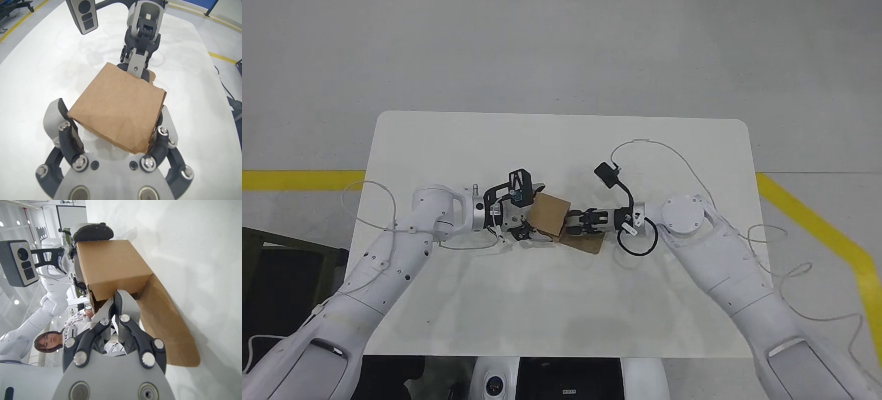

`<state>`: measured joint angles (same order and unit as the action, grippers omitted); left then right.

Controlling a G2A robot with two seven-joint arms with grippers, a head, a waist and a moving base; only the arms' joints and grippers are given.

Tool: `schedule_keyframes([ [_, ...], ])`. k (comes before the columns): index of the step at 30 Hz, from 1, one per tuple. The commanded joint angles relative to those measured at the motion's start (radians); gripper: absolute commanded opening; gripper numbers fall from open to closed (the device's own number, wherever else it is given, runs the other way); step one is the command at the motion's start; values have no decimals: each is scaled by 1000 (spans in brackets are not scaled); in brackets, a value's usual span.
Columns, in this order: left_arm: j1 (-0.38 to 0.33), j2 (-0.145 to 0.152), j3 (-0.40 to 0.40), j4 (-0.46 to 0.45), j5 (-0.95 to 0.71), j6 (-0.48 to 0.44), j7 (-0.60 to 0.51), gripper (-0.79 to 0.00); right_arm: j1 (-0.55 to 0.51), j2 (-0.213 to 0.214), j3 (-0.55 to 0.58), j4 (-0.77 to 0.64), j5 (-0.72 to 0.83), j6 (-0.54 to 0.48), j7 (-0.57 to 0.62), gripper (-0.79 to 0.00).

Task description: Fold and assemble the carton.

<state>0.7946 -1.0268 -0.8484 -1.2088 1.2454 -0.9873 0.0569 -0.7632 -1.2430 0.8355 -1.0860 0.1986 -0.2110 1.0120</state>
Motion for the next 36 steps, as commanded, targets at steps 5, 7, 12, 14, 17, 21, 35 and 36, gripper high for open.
schedule_keyframes([
  [5,2,-3,-4,0,3,-3,-4,0,18,-19,-26,31,17,-20,-9,-785],
  [7,2,-3,-4,0,3,-5,-6,0,25,-25,-34,44,23,-28,-11,-785],
  [12,3,-6,-8,1,2,-6,-6,0,41,-38,-47,75,31,-48,-13,-785],
  [14,4,-7,-9,1,0,-7,-7,0,45,-43,-51,86,36,-53,-12,-785],
  [17,5,-8,-11,1,0,-7,-8,0,50,-50,-59,96,40,-59,-12,-785],
  [21,8,-10,-14,0,-2,-7,-6,0,56,-57,-64,111,44,-65,-11,-785],
  [35,24,-11,-38,4,-25,6,-15,0,-23,4,74,-7,15,-19,75,-785],
  [36,26,-12,-40,5,-31,8,-16,0,-39,13,94,-30,7,-4,83,-785],
])
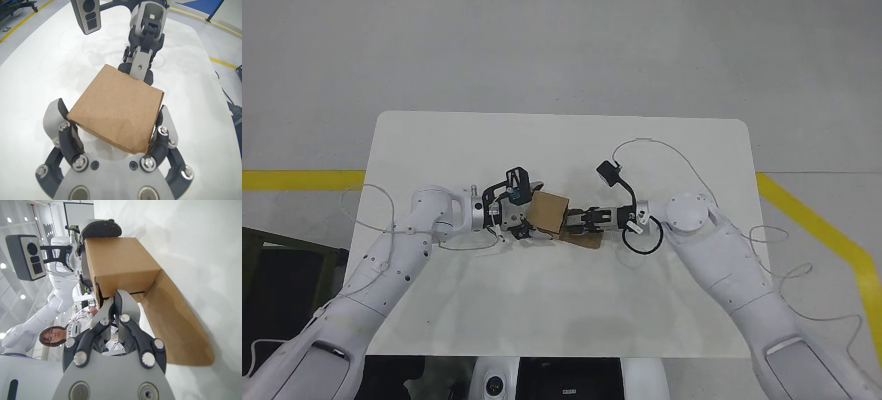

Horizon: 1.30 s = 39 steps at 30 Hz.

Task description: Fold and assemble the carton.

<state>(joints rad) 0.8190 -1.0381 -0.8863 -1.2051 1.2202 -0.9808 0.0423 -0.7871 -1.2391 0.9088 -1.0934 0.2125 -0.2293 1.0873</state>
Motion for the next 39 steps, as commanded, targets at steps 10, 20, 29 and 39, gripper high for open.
schedule_keyframes([
  [10,17,-1,-17,-13,-34,10,-25,0,-213,99,248,-264,-103,147,45,-560],
  [20,30,-1,-33,-27,-43,13,-40,0,-263,112,259,-267,-122,177,32,-440],
  [29,38,-3,-38,-32,-48,7,-48,0,-221,96,185,-222,-128,158,-18,-394],
  [39,40,-5,-44,-32,-47,3,-51,0,-166,72,124,-189,-55,87,-33,-289],
])
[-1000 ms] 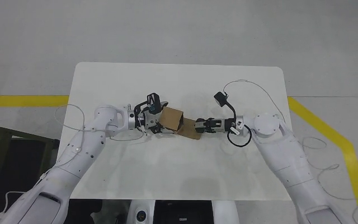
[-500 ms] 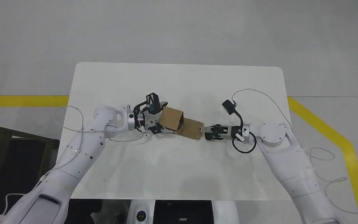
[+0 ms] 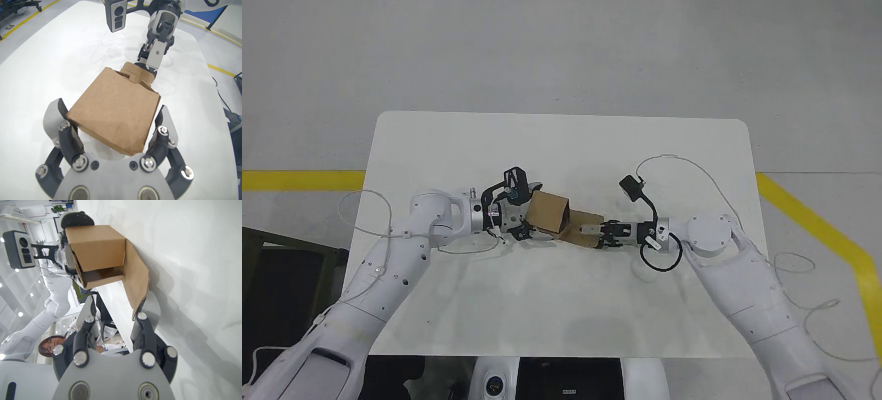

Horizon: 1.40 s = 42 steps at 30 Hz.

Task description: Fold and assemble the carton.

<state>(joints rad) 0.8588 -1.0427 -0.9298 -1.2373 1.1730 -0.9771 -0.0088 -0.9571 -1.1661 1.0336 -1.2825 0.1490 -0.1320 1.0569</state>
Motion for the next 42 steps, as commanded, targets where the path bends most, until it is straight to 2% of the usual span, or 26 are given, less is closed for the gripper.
schedule_keyframes([
  [1,1,0,-1,0,1,-1,0,0,6,-3,-3,-1,18,-20,-1,-286],
  [14,2,-4,-5,2,3,-8,-8,0,51,-21,-47,-14,92,-71,12,-308],
  [22,2,-5,-6,4,13,-12,-12,0,85,-40,-85,41,129,-104,3,-406],
  [42,2,-10,-8,7,28,-18,-16,0,116,-65,-126,143,172,-165,5,-468],
])
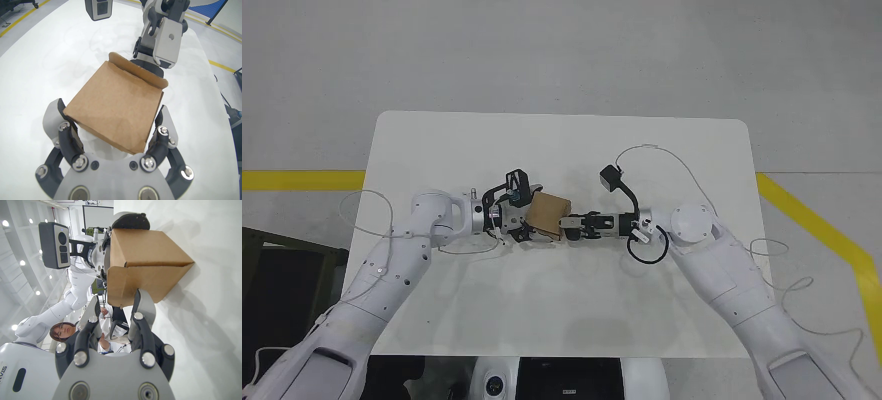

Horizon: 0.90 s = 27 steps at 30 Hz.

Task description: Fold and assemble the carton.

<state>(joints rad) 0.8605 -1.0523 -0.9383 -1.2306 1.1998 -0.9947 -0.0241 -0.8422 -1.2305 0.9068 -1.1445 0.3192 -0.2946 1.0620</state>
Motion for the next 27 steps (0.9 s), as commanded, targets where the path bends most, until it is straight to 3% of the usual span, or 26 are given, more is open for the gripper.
schedule_keyframes([
  [1,0,0,0,1,2,0,-1,0,2,-1,1,9,3,-5,1,-471],
  [12,0,-4,2,5,3,-5,-5,0,6,-4,0,30,-10,-4,-4,-511],
  [27,-1,-6,0,4,13,-11,-4,0,9,6,18,-2,-97,72,-15,-483],
])
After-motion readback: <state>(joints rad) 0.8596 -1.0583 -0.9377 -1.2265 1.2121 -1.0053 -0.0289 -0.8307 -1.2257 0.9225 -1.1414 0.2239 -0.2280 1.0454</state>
